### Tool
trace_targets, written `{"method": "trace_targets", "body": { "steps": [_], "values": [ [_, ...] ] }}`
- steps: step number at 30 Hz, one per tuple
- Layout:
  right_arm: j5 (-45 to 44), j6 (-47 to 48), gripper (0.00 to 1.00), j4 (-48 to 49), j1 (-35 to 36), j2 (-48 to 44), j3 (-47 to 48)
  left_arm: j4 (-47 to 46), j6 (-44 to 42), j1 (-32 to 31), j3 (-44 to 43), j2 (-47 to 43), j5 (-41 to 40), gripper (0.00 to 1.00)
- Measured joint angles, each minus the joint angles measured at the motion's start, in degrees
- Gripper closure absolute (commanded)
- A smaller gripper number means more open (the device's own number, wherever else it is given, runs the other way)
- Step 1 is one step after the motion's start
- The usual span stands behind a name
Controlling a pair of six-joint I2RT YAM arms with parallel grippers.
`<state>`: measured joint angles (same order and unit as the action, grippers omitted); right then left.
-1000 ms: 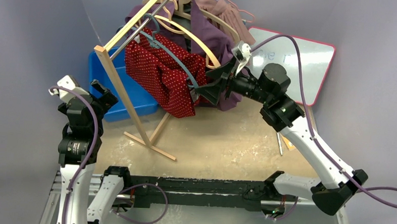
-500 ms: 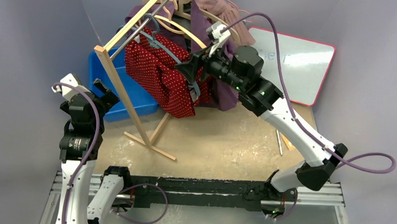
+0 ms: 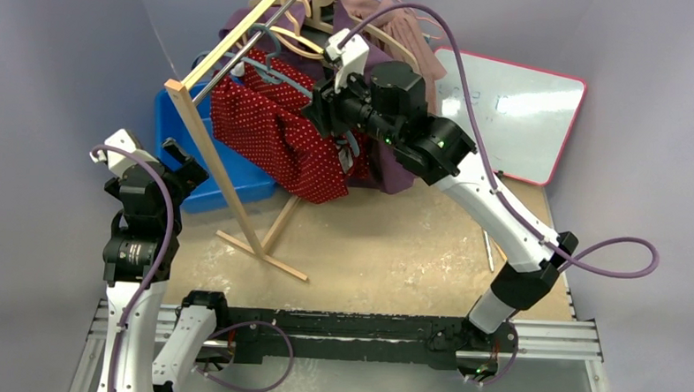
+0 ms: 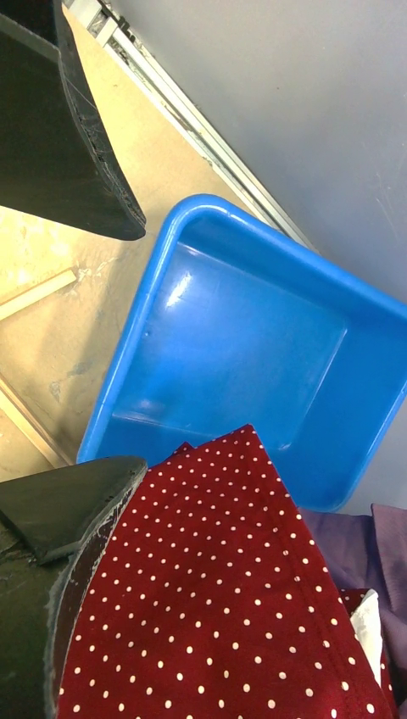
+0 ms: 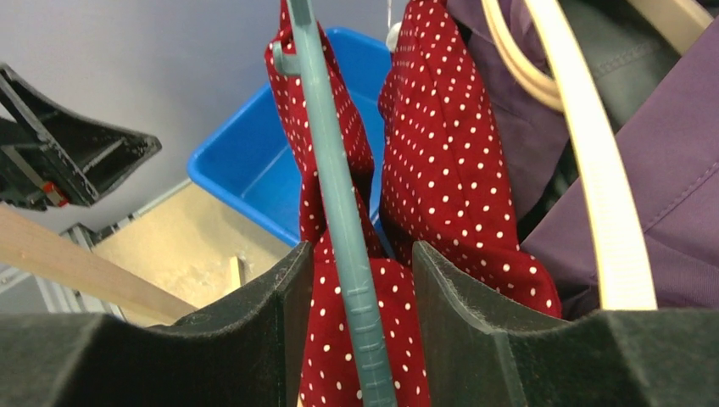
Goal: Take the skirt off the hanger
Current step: Pick up the hanger from the clothesline.
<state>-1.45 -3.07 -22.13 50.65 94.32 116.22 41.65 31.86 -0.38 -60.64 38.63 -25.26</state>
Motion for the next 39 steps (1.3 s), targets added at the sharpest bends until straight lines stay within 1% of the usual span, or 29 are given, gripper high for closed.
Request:
{"method": "trace_targets", "body": {
  "steps": [5,7,10,12,14,19,21,26,28,32,36,39],
  "values": [
    [-3.6,1.9,0.56,-8.9,1.5,2.3,6.1,0.0,0.0,0.0,0.0,0.1,0.0,0.03],
    [-4.3,2.6,0.60,-11.2,1.7,3.2,8.2,-0.1,0.0,0.0,0.0,0.1,0.0,0.03],
    [-5.5,3.9,0.61,-14.6,1.7,4.6,10.7,-0.3,0.0,0.0,0.0,0.0,0.0,0.04],
    [-5.8,4.6,0.63,-16.0,1.7,5.3,11.4,-0.3,0.0,0.0,0.0,0.0,0.0,0.05],
    [-6.2,5.1,0.68,-16.8,1.7,5.9,12.0,-0.3,0.0,0.0,0.0,0.0,0.0,0.05],
    [-6.5,6.7,0.73,-16.8,1.7,6.8,12.3,0.0,0.0,0.0,0.0,0.0,-0.1,0.05],
    [-6.3,7.4,0.77,-14.8,1.7,6.4,11.3,0.1,0.0,0.0,0.0,0.1,0.0,0.05],
    [-5.3,8.5,0.95,-8.0,1.7,4.4,5.2,0.2,0.0,0.0,0.0,0.0,0.0,0.05],
    [-5.1,8.5,1.00,-5.4,1.8,4.0,3.2,0.4,0.0,0.0,0.0,0.0,0.0,0.05],
    [-5.0,8.2,1.00,0.2,1.8,3.1,-1.0,1.0,0.0,0.0,-0.2,0.0,0.0,0.05],
    [-4.6,7.9,1.00,8.3,1.8,-1.0,-9.4,1.0,0.0,0.0,-0.4,-0.3,0.0,0.05],
    [-3.7,7.5,1.00,14.4,1.8,-4.0,-15.2,1.2,0.0,0.0,-0.4,-0.5,0.0,0.03]
  ]
}}
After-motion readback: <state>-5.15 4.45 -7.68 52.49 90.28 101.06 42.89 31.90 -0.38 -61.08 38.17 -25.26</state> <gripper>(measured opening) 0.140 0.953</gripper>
